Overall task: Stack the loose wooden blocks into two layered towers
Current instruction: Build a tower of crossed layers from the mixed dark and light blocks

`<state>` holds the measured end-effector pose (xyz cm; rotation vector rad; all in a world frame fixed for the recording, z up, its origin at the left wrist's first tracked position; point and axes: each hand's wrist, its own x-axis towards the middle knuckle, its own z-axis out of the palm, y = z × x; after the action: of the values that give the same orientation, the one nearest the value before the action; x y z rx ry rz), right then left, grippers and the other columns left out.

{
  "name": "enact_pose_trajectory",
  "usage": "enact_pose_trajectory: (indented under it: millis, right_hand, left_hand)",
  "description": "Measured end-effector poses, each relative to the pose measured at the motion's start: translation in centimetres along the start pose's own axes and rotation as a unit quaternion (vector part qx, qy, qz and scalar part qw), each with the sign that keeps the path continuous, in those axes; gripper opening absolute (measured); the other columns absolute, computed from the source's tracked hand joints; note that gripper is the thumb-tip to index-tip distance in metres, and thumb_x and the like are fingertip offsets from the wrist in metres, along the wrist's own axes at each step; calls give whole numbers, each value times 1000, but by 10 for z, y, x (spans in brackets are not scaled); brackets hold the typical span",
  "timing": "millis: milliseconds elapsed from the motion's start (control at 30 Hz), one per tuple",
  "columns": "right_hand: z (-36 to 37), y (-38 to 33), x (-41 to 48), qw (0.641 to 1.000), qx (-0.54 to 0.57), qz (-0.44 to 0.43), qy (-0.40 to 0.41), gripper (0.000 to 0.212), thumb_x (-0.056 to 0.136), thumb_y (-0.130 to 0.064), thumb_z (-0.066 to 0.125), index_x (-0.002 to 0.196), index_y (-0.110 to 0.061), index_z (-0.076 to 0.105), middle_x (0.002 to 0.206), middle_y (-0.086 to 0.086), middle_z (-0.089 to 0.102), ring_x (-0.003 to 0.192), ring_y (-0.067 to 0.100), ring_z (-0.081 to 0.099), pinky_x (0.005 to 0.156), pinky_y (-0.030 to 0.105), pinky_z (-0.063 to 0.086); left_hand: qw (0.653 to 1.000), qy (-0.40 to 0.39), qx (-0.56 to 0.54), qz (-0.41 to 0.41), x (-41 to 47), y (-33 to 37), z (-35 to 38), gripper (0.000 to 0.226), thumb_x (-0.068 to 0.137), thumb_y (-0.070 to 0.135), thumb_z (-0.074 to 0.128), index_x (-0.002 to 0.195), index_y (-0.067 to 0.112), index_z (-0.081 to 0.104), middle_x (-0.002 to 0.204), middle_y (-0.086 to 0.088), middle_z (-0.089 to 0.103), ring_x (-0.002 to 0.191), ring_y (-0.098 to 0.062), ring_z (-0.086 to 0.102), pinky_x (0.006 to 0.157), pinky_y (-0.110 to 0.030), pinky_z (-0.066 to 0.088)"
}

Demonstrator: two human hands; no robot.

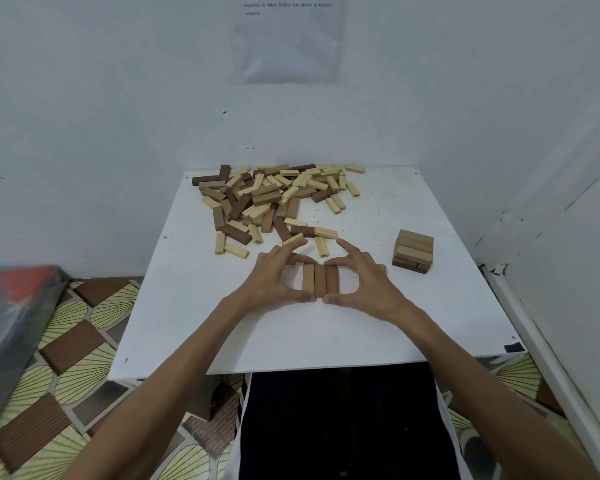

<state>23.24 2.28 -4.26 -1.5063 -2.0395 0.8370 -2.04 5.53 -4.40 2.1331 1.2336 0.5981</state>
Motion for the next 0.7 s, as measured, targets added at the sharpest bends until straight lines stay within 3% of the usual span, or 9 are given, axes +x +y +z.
enact_pose_trajectory:
  millis: [233,367,433,567,700]
  right_hand:
    - [1,0,1,999,28,-3,16,112,72,-54,89,158,-43,18,133,-33,60,142,-6,27,114,39,14]
    - [-3,0,-1,999,38,-13,10,111,72,-52,89,157,-47,18,130,-32,60,140,-5,32,120,45,22]
    - [-9,-1,-3,999,51,-11,14,110,72,-47,90,156,-49,19,129,-31,60,138,-5,37,118,40,30]
    - [-31,0,-5,997,63,-6,33,110,72,-42,92,156,-47,21,129,-26,61,133,-2,44,109,29,35]
    - [-60,6,-8,997,57,-5,57,108,73,-39,92,157,-42,25,126,-26,62,127,0,48,97,20,36]
  left_hand:
    - [1000,27,-3,-2,-2,1,6,113,63,65,81,156,29,27,127,32,63,133,-6,39,109,-37,23]
    - [999,29,-20,-12,-1,6,7,111,64,51,90,154,28,29,127,28,64,137,6,33,113,-40,21]
    - [998,29,-42,-22,3,10,7,109,65,42,94,153,27,32,127,27,65,139,6,35,116,-43,20]
    - [998,10,-60,11,24,24,4,103,65,43,90,151,30,34,125,29,66,141,-8,42,118,-55,24]
    - [997,-1,-63,42,49,46,5,102,66,43,89,151,29,33,125,27,66,138,-4,45,118,-56,24]
